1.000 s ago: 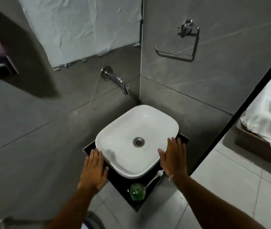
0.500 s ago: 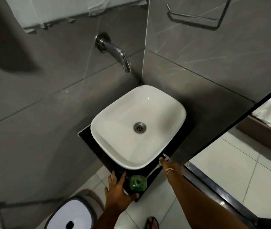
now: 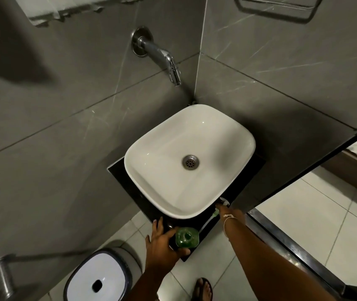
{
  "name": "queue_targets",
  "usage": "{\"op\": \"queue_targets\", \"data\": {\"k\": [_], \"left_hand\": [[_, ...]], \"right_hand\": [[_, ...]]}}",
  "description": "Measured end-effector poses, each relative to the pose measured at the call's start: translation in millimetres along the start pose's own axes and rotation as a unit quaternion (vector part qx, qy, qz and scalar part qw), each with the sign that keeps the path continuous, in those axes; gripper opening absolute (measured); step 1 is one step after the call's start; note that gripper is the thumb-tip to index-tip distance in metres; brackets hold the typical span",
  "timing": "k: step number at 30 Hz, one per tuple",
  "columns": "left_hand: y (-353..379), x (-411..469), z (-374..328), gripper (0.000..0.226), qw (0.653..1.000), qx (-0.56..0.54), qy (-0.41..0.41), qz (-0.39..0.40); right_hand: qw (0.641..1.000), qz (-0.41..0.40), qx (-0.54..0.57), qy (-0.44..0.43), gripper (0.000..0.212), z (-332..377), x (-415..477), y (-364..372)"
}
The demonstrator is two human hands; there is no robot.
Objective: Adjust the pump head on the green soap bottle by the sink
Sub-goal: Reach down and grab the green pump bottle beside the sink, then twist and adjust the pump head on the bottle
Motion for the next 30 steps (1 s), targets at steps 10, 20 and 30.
{"op": "queue_targets", "data": {"k": [10,20,30], "left_hand": [[2,-1,5,0.072,0.999,0.04,-0.005,-0.005],[5,0,7,0.073,0.999,0.045,-0.011,-0.008],[6,-1,8,0.072,0.999,0.049,-0.004,-0.018]], "right_hand": [[0.935,-0.156,0.047,-0.314,0.038,1,-160,-13],[0.839,-0.179,-0.182,-0.481,0.031,-20,-163,34],[0.856,-0.142,-0.307,-0.392,0.038,-46,-123,57]]}}
Point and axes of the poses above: each hand's wrist, its own x-axis towards the middle knuckle, its own y-axis out of the palm, z = x × y, the point moved 5 cm from there along x, towards the middle knuckle, and after that the axes turned 11 degrees about z, right-handed, at the moved point
